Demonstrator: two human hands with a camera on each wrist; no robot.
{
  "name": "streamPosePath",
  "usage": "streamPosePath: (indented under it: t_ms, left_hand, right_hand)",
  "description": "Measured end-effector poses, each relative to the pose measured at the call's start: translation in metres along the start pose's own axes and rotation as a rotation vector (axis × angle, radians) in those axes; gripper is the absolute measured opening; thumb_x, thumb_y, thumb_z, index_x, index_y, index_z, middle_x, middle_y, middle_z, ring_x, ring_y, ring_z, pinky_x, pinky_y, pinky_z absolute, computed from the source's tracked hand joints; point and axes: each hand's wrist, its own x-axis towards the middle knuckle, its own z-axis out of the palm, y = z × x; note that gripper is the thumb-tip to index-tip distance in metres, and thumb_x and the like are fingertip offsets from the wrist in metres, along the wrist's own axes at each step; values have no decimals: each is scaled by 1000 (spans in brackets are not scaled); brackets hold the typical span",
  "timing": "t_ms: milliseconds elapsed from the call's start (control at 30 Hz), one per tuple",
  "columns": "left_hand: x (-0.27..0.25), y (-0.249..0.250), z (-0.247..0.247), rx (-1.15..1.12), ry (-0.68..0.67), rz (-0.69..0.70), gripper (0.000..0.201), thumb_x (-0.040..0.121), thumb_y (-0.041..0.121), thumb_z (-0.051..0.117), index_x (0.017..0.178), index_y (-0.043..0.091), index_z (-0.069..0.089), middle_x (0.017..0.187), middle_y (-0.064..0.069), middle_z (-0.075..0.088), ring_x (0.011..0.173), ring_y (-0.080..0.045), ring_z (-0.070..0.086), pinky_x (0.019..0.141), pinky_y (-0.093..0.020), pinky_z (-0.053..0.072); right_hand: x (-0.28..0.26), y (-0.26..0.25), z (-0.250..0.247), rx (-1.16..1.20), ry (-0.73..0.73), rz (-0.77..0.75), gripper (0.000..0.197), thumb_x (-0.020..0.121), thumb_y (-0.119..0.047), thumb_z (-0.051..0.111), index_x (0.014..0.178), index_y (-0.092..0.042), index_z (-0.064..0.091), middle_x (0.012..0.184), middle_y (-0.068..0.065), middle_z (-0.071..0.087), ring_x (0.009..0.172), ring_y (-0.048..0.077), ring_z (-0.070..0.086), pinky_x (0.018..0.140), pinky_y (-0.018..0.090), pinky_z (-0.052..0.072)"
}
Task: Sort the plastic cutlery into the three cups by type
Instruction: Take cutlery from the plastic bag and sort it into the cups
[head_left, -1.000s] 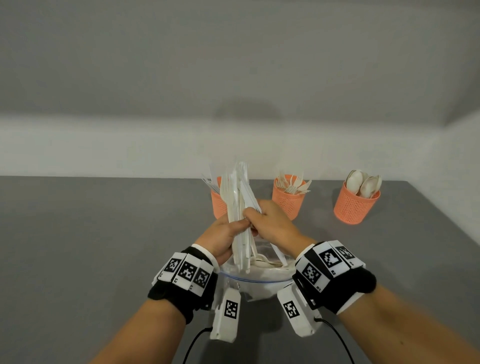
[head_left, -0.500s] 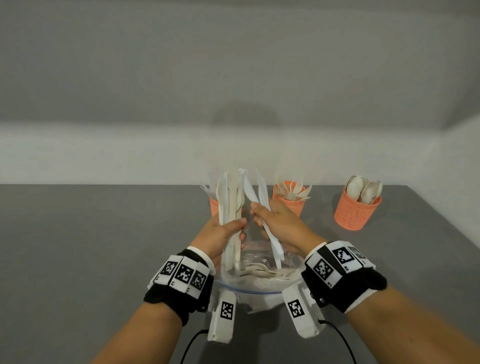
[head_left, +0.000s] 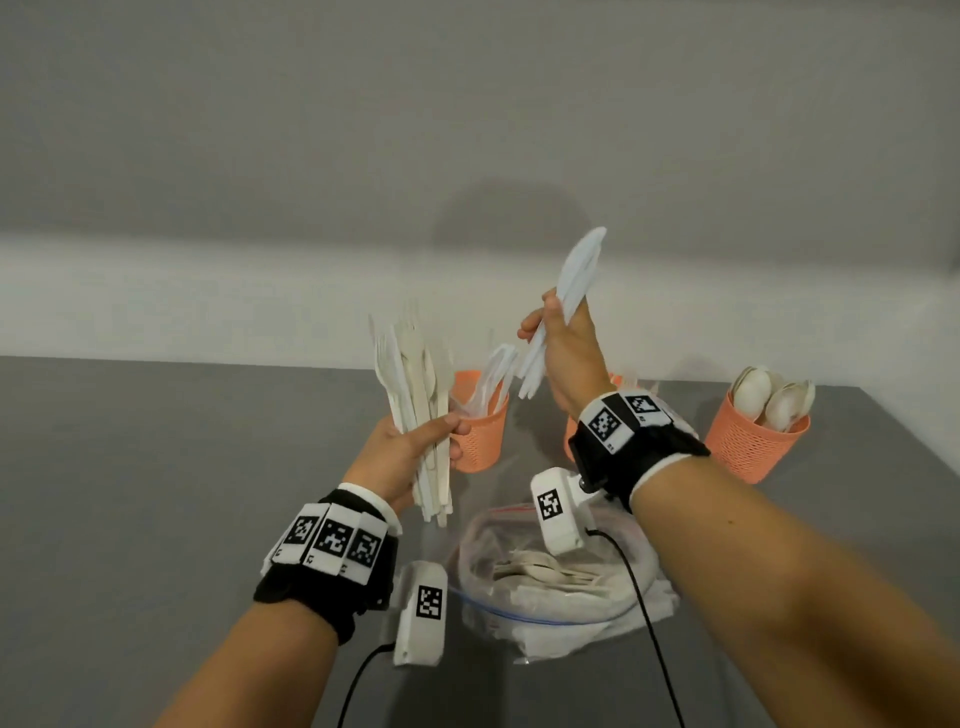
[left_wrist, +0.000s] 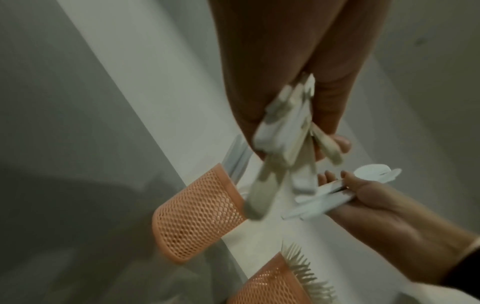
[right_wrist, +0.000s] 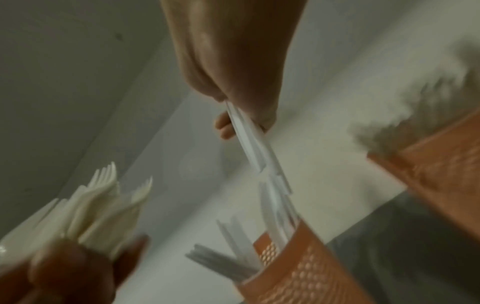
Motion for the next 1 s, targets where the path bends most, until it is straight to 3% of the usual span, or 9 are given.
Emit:
streamPosePath:
  t_ms: [133, 267, 400, 533, 633, 767, 833, 900, 1000]
  left_hand:
    - [7, 1, -7, -51, -34, -2, 12, 88, 0, 52, 91, 7, 61, 65, -1, 68, 51, -9, 61, 50, -19, 51]
    - [12, -1, -11, -109, -79, -23, 13, 88, 0, 50, 90, 8, 61, 67, -2, 68, 52, -10, 60, 51, -19, 51]
    - [19, -4, -16, -141, -66, -17, 10, 79, 9, 58, 84, 11, 67, 81, -11, 64, 50, -11, 56, 50, -22, 49]
    - [24, -9, -19, -146, -58, -49, 13, 84, 10, 55, 94, 10, 63, 76, -8, 65, 51, -11, 56, 52, -22, 50]
    - [25, -10, -18, -132, -75, -72, 19, 83, 18, 55, 100, 9, 60, 73, -6, 64, 53, -12, 56, 54, -23, 50]
    - [23, -7, -18, -104, -76, -97, 14, 88, 19, 53, 87, 10, 64, 72, -6, 59, 56, -13, 56, 57, -25, 49]
    - [22, -6, -17, -113, -69, -97, 14, 91, 14, 50, 85, 9, 62, 72, -6, 59, 56, -13, 56, 55, -25, 49]
    - [21, -5, -15, -132, -60, -93, 13, 92, 11, 49, 88, 7, 60, 71, -4, 63, 55, -11, 57, 53, -23, 50]
    - [20, -5, -9, -115, -44, -74, 12, 91, 10, 51, 94, 6, 62, 73, -1, 69, 56, -9, 62, 54, -23, 53]
  right_hand:
    - [9, 26, 32, -44, 5, -52, 13, 101, -25, 35, 101, -17, 45, 72, -1, 55, 70, 11, 56, 77, 27, 46]
    - [10, 60, 43, -104, -111, 19, 11, 97, -18, 46, 108, -18, 47, 86, 0, 59, 80, 8, 58, 78, 24, 46]
    - [12, 75, 39, -166, -211, 83, 8, 96, -13, 47, 99, -21, 50, 83, -2, 60, 77, 9, 60, 72, 22, 47]
    - [13, 75, 39, -249, -281, 125, 19, 98, -16, 42, 84, -22, 53, 86, 4, 65, 86, 19, 62, 85, 32, 49]
    - [11, 70, 39, -313, -410, 175, 11, 98, -19, 45, 101, -16, 55, 97, 1, 63, 96, 17, 60, 92, 34, 46]
    - [11, 45, 32, -308, -362, 15, 60, 87, -21, 63, 138, -20, 32, 131, 2, 47, 119, 11, 45, 100, 24, 37]
    - [7, 22, 31, -282, -214, -172, 55, 87, -16, 64, 135, -16, 37, 126, 2, 49, 113, 8, 48, 96, 16, 39]
    - [-3, 1, 32, -334, -139, -336, 32, 85, -11, 64, 116, -11, 55, 106, 2, 56, 94, 9, 53, 80, 12, 42]
    - [-28, -18, 38, -468, -350, -249, 8, 82, -5, 65, 89, -3, 68, 81, 5, 63, 70, 11, 54, 70, 21, 46]
